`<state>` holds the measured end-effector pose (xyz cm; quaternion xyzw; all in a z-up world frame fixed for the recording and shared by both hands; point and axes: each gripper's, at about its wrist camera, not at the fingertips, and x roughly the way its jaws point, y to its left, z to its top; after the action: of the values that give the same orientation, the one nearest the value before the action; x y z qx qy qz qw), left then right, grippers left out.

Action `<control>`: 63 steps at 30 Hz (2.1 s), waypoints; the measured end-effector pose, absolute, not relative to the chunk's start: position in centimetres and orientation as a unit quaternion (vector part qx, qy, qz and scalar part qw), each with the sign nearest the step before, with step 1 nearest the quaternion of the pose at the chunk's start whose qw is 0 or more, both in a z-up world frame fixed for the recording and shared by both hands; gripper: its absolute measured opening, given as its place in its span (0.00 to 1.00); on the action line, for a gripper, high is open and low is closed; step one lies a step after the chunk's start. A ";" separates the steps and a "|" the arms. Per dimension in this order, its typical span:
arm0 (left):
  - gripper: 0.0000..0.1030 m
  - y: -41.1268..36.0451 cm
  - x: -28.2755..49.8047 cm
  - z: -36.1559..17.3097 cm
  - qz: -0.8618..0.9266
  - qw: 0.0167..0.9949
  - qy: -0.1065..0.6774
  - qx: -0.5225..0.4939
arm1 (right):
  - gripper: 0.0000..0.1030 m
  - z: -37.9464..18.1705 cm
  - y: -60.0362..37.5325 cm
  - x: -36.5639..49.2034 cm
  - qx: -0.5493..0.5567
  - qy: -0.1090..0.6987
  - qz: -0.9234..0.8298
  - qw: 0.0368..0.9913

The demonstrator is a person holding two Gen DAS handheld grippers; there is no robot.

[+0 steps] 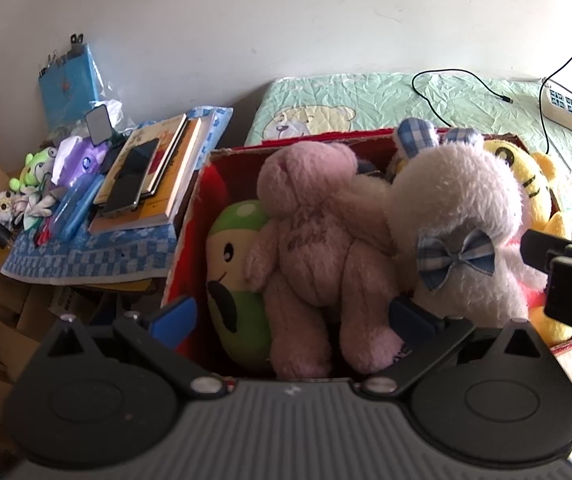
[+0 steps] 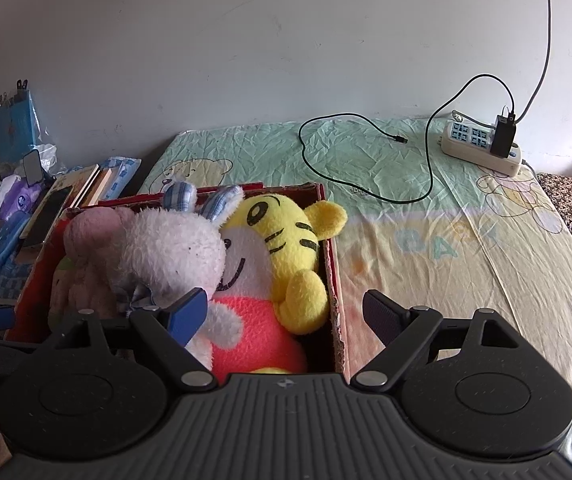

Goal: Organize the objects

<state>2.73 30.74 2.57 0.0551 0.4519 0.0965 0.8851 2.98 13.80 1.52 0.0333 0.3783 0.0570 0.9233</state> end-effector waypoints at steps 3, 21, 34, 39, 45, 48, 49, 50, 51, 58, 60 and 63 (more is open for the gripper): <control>1.00 30.8 2.4 3.1 0.097 0.888 0.446 0.055 | 0.85 1.7 14.1 2.8 0.028 0.377 0.060 0.924; 1.00 31.9 1.3 4.0 0.115 0.892 0.433 0.062 | 0.85 1.6 15.0 2.5 0.040 0.380 0.070 0.921; 1.00 32.3 1.5 3.4 0.118 0.890 0.437 0.058 | 0.85 1.4 15.3 2.4 0.047 0.382 0.065 0.921; 1.00 32.1 1.6 3.2 0.109 0.890 0.440 0.058 | 0.85 1.3 15.1 2.5 0.050 0.383 0.066 0.920; 1.00 32.1 1.8 2.9 0.105 0.889 0.442 0.055 | 0.85 1.3 15.0 2.6 0.050 0.383 0.065 0.920; 1.00 32.2 2.0 2.7 0.104 0.888 0.445 0.054 | 0.85 1.2 15.0 2.6 0.050 0.383 0.066 0.920; 1.00 32.2 2.0 2.7 0.104 0.887 0.446 0.054 | 0.85 1.3 15.0 2.6 0.049 0.383 0.066 0.920; 1.00 32.2 2.1 2.6 0.104 0.887 0.447 0.054 | 0.85 1.2 15.0 2.6 0.048 0.382 0.066 0.920; 1.00 32.2 2.1 2.6 0.103 0.887 0.447 0.055 | 0.85 1.2 15.0 2.6 0.047 0.381 0.066 0.921; 1.00 32.0 2.2 2.4 0.102 0.887 0.447 0.056 | 0.85 1.1 14.9 2.7 0.049 0.382 0.066 0.920; 1.00 32.0 2.2 2.4 0.103 0.887 0.447 0.057 | 0.85 1.0 14.9 2.7 0.050 0.382 0.067 0.920; 1.00 32.0 2.2 2.4 0.103 0.887 0.447 0.056 | 0.85 1.0 14.9 2.7 0.050 0.382 0.067 0.920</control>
<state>2.23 31.97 2.37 0.0565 0.4470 0.1027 0.8868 2.73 14.89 0.99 0.0500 0.3823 0.0669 0.9203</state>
